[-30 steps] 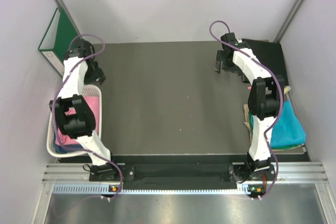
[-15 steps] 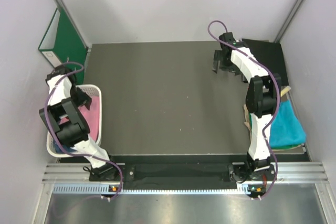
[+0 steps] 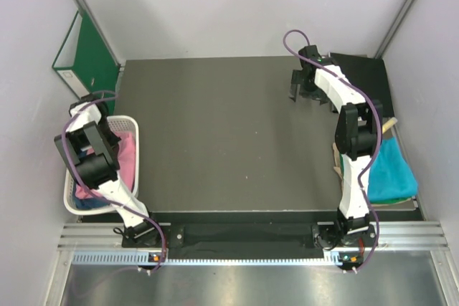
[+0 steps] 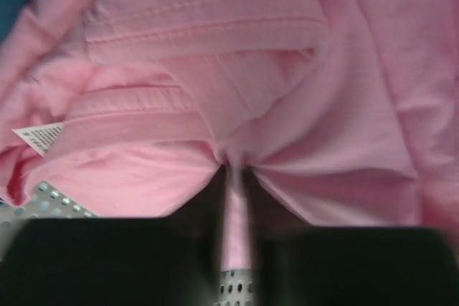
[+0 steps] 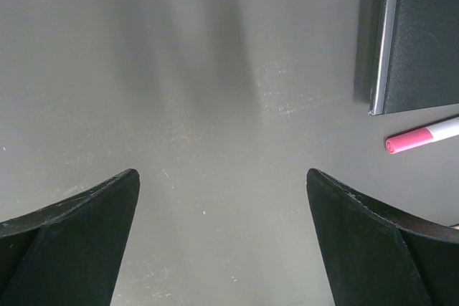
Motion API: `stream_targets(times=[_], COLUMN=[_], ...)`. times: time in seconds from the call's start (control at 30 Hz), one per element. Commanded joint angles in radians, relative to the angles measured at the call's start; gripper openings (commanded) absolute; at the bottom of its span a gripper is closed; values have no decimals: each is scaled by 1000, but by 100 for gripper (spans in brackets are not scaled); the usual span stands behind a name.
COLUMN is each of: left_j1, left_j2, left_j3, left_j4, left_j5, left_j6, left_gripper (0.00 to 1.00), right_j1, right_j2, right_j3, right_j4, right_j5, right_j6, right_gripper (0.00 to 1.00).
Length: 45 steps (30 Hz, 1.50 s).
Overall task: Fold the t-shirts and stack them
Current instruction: Grab crumpled tshirt from bin with the left arm, then move the tshirt to the center of the board
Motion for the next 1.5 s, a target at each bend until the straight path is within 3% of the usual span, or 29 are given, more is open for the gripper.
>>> stream_targets(times=[0.0, 0.3, 0.43, 0.6, 0.7, 0.93, 1.07, 1.17, 1.33, 1.47], left_j1=[11, 11, 9, -32, -141, -530, -662, -742, -761, -759], left_j2=[-12, -204, -290, -354, -327, -131, 18, 100, 104, 100], left_j3=[36, 106, 184, 209, 272, 575, 786, 919, 786, 578], left_j4=[3, -40, 24, 153, 193, 221, 200, 189, 203, 149], left_j5=[23, 28, 121, 406, 443, 486, 618, 629, 638, 612], left_j6=[5, 0, -5, -72, -72, -55, -35, -34, -40, 56], left_gripper=[0, 0, 0, 0, 0, 0, 0, 0, 0, 0], right_j1=[10, 11, 10, 8, 8, -2, -21, -36, -71, -81], right_j2=[2, 25, 35, 36, 41, 18, -5, -28, -71, -80], right_j3=[54, 89, 111, 122, 131, 111, 76, 45, -10, -29], right_j4=[5, -5, -11, -15, -18, -13, 1, 10, 31, 39], right_j5=[-9, -35, -39, -44, -52, -47, -41, -36, -29, -35], right_j6=[-7, -7, -11, -8, -1, 23, 37, 45, 54, 54], right_gripper=[99, 100, 100, 100, 99, 100, 99, 100, 100, 100])
